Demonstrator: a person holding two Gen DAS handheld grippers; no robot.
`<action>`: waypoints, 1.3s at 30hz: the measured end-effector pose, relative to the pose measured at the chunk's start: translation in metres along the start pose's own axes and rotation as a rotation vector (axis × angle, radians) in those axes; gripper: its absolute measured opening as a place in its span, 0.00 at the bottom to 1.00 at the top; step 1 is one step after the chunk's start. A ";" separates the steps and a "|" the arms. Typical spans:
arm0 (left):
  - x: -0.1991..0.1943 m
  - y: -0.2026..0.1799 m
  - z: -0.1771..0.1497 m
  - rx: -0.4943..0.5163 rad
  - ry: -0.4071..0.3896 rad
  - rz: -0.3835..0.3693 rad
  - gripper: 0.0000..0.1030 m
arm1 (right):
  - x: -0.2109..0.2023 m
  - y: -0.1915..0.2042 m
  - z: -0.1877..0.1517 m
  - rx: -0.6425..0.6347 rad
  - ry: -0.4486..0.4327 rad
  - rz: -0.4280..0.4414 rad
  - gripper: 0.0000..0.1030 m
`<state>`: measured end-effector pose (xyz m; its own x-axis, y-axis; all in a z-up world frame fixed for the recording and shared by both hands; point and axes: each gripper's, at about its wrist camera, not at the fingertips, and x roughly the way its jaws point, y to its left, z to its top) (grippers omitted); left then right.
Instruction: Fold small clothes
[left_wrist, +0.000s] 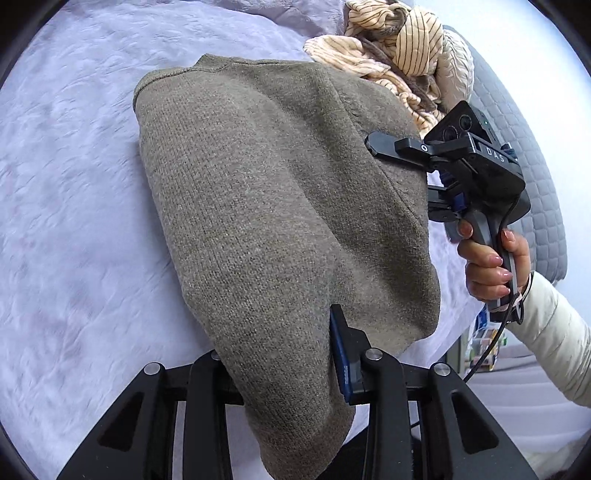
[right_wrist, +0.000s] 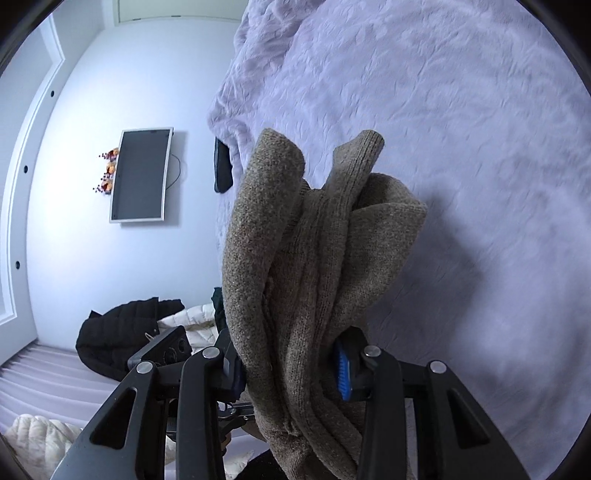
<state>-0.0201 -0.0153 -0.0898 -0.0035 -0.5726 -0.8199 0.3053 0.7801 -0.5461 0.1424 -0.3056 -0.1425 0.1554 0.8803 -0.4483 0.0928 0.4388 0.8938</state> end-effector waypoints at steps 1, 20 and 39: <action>-0.001 0.005 -0.007 -0.001 0.006 0.011 0.34 | 0.007 0.000 -0.006 0.004 0.005 -0.002 0.39; -0.003 0.061 -0.076 -0.085 0.022 0.298 0.63 | 0.021 0.006 -0.057 -0.111 -0.005 -0.626 0.43; -0.048 0.056 -0.081 -0.072 -0.036 0.514 0.86 | 0.067 0.003 -0.154 -0.085 0.129 -0.793 0.17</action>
<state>-0.0798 0.0763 -0.0955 0.1630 -0.1182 -0.9795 0.1929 0.9774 -0.0859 0.0017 -0.2179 -0.1679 -0.0404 0.3128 -0.9490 0.0524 0.9491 0.3106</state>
